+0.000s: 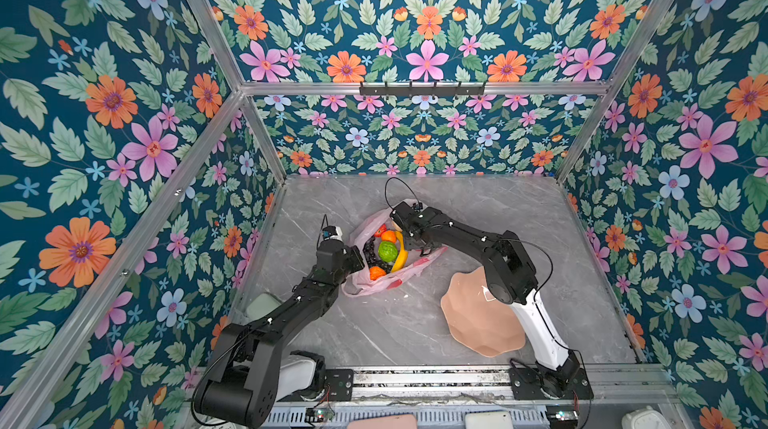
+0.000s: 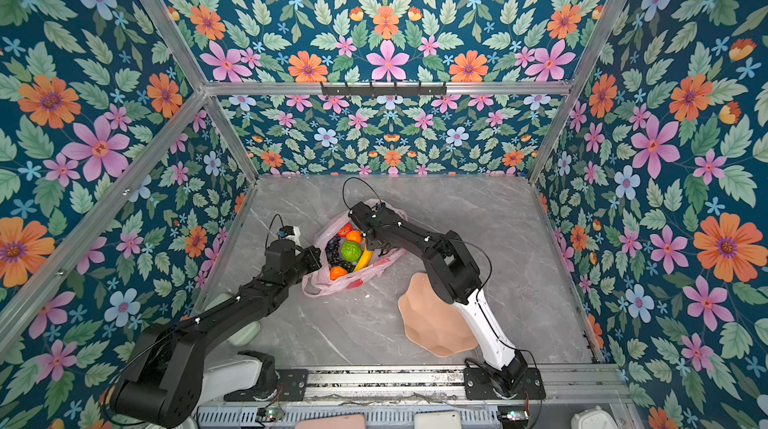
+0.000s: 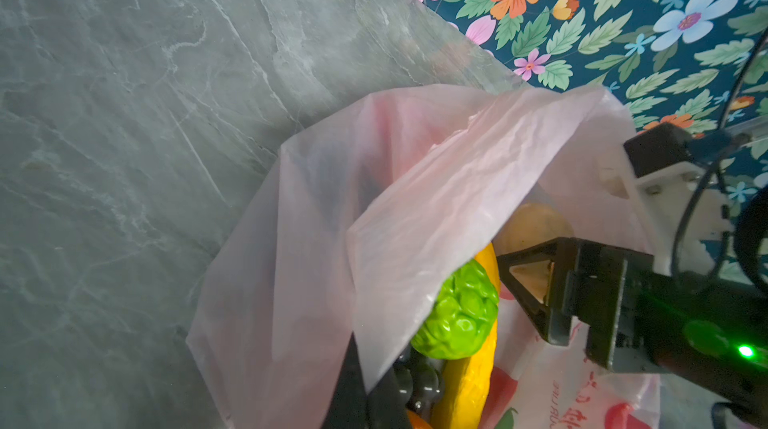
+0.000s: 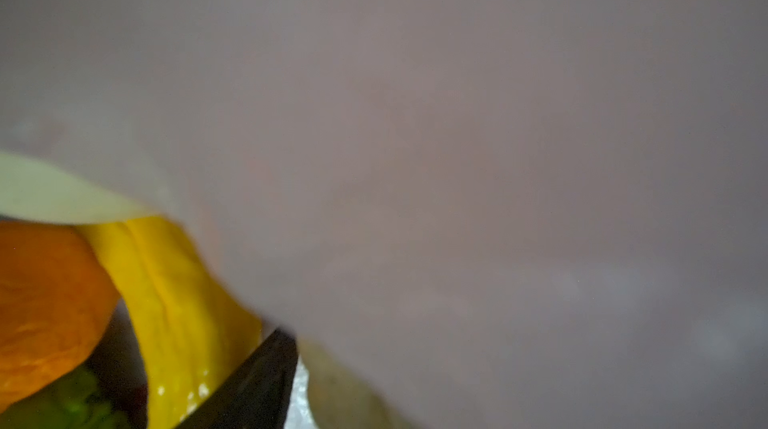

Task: Take the fake fruits out of the plastic bag
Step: 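Close the right gripper on a pale fruit while the left gripper holds the rim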

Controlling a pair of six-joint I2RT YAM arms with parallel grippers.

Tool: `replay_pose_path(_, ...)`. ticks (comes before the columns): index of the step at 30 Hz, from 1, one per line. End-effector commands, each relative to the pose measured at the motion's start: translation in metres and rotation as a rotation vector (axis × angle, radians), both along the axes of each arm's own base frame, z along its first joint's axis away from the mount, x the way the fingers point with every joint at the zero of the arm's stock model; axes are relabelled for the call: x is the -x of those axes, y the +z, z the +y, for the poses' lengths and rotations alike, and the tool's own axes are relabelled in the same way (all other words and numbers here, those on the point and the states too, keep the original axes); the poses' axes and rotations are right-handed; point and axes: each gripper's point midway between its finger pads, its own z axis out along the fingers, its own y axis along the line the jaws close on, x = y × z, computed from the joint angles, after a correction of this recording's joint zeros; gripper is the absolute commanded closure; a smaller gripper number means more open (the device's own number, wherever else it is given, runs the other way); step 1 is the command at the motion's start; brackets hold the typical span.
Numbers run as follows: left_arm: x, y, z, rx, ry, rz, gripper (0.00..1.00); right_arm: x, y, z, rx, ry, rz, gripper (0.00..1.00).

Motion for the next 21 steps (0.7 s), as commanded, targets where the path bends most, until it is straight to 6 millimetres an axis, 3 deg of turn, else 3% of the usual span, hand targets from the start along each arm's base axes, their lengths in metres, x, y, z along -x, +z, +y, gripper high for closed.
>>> replay_pose_path(1,-0.003,0.005,-0.001,0.004,-0.001,-0.018,1.0,0.003,0.0,-0.004,0.003,-0.028,0.009,0.27)
replay_pose_path(8,-0.002,0.006,0.0,-0.002,0.001,-0.02,1.0,-0.001,0.004,-0.003,0.011,-0.008,-0.009,0.38)
replay_pose_path(21,0.0,0.004,0.002,-0.007,0.006,-0.019,1.0,0.007,0.025,0.007,-0.05,0.12,-0.013,0.49)
